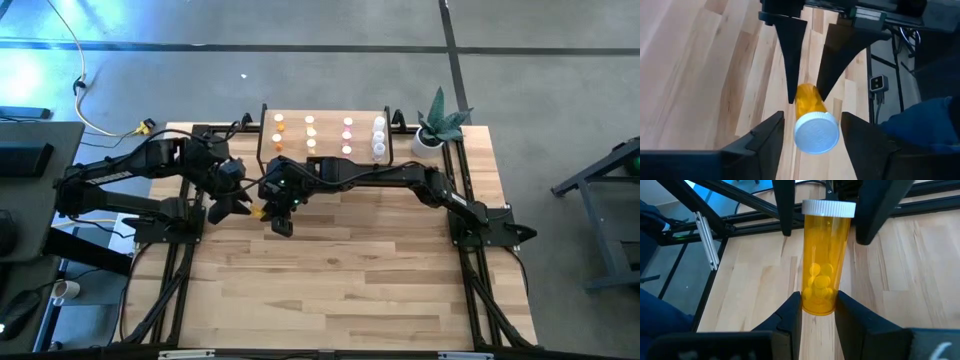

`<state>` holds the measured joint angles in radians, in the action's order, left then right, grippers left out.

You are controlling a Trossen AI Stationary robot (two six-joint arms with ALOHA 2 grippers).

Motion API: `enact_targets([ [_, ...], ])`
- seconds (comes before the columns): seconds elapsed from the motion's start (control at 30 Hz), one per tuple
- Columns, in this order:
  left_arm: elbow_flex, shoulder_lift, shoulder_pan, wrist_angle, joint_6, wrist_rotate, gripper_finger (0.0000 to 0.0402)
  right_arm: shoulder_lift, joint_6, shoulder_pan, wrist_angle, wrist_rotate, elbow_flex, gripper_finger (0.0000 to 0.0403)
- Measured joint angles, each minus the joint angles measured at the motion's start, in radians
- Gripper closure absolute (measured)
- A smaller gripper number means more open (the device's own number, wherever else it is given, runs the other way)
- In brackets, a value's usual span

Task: Pick and place medicine bottles onto shelf by color
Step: Put the orange pill bottle on the shelf aligned with other orange pill bottles

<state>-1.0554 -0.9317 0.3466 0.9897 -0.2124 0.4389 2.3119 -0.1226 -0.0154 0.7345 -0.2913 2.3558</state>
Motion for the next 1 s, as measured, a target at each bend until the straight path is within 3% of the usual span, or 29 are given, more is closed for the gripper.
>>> enact_targets([
  [0.47,0.000,0.000,0.000,0.000,0.030,-0.001,0.0290,0.000,-0.010,0.000,0.000,0.000,0.000,0.0322],
  [0.87,0.000,0.000,0.000,0.000,0.033,-0.001,0.0282,0.000,-0.034,-0.001,0.000,0.000,0.000,0.0322],
  [1.0,0.000,0.000,0.000,0.000,0.033,-0.001,0.0286,0.000,-0.034,-0.001,0.000,0.000,0.000,0.0304],
])
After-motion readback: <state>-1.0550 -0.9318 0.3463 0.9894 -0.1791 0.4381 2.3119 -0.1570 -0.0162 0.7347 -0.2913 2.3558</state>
